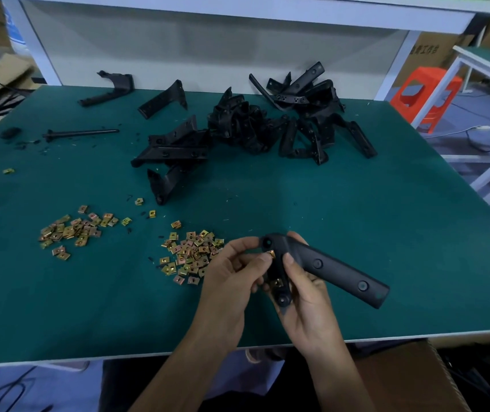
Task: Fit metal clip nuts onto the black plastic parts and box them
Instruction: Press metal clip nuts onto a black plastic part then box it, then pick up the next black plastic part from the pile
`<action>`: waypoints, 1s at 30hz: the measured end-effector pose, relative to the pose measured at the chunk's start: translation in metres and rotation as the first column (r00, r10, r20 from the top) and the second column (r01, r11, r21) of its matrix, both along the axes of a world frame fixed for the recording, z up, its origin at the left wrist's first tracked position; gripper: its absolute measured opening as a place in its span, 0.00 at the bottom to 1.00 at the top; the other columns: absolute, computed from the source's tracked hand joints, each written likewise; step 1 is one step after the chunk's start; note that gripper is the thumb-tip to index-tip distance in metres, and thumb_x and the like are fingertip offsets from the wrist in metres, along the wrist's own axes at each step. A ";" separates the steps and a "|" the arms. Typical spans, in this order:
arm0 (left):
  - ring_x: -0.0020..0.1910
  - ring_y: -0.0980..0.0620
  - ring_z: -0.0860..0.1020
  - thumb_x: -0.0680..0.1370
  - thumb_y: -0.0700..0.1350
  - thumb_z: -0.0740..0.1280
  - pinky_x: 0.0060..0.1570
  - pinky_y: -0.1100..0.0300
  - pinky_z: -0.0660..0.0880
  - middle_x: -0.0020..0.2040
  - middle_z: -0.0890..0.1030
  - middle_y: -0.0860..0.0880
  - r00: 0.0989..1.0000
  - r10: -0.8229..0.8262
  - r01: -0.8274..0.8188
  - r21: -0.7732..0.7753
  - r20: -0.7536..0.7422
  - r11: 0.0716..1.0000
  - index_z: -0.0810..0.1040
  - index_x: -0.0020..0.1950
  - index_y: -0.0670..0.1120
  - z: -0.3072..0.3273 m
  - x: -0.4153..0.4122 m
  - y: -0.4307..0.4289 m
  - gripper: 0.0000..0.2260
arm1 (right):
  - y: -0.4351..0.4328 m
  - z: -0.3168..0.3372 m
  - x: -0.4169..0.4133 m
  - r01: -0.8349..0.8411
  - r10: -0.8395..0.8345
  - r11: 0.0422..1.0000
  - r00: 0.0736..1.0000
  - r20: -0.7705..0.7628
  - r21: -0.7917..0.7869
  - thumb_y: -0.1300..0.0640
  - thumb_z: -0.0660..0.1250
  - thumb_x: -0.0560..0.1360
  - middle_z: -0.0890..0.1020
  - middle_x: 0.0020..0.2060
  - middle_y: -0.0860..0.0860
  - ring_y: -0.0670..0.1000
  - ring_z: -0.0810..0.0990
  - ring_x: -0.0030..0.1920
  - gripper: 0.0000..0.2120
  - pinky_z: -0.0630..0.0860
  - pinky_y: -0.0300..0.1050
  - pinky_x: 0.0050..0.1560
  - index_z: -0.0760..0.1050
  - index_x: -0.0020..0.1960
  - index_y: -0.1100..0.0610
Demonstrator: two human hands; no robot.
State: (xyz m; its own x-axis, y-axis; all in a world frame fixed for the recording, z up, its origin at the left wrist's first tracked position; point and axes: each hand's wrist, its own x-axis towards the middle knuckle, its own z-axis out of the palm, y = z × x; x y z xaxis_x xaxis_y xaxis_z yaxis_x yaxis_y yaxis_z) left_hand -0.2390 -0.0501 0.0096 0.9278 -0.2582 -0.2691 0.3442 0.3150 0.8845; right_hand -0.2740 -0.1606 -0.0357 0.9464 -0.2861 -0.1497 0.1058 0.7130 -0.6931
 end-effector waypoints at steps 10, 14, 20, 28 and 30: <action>0.33 0.59 0.81 0.76 0.35 0.72 0.31 0.70 0.74 0.37 0.86 0.51 0.916 -0.360 0.296 0.310 0.176 0.904 0.83 0.50 0.48 0.004 -0.014 -0.011 0.09 | -0.008 0.023 -0.059 0.089 -0.056 0.989 0.964 -0.258 0.116 0.56 0.67 0.73 0.83 0.38 0.57 0.50 0.82 0.33 0.14 0.77 0.41 0.30 0.80 0.55 0.64; 0.46 0.65 0.83 0.74 0.51 0.72 0.47 0.62 0.78 0.46 0.86 0.59 0.735 -0.642 0.462 0.532 0.218 0.710 0.83 0.53 0.64 0.000 -0.035 -0.023 0.10 | -0.056 0.028 -0.137 0.295 -0.224 0.941 0.909 -0.351 0.165 0.58 0.69 0.68 0.84 0.36 0.55 0.51 0.84 0.34 0.11 0.79 0.40 0.33 0.85 0.47 0.61; 0.45 0.63 0.84 0.78 0.43 0.69 0.47 0.66 0.79 0.46 0.87 0.56 0.722 -0.659 0.473 0.545 0.212 0.693 0.83 0.54 0.62 -0.004 -0.043 -0.025 0.13 | -0.201 0.035 -0.245 0.918 -0.829 0.396 0.358 -0.430 0.000 0.58 0.68 0.81 0.76 0.64 0.60 0.59 0.78 0.67 0.20 0.80 0.43 0.60 0.71 0.71 0.61; 0.41 0.59 0.83 0.79 0.43 0.69 0.44 0.62 0.77 0.45 0.87 0.54 0.834 -0.545 0.436 0.504 0.085 0.746 0.84 0.45 0.63 0.007 -0.028 -0.003 0.13 | -0.201 0.000 -0.191 0.740 -0.803 0.584 0.467 -0.370 -0.333 0.59 0.63 0.83 0.84 0.56 0.60 0.56 0.84 0.53 0.13 0.80 0.46 0.52 0.77 0.66 0.62; 0.43 0.61 0.83 0.79 0.46 0.69 0.45 0.62 0.74 0.46 0.87 0.55 0.864 -0.501 0.417 0.503 0.038 0.757 0.84 0.45 0.63 0.008 -0.018 0.008 0.10 | -0.183 0.018 -0.141 0.598 -0.783 0.600 0.574 -0.239 -0.531 0.63 0.65 0.82 0.86 0.42 0.57 0.50 0.85 0.40 0.07 0.82 0.42 0.42 0.80 0.57 0.60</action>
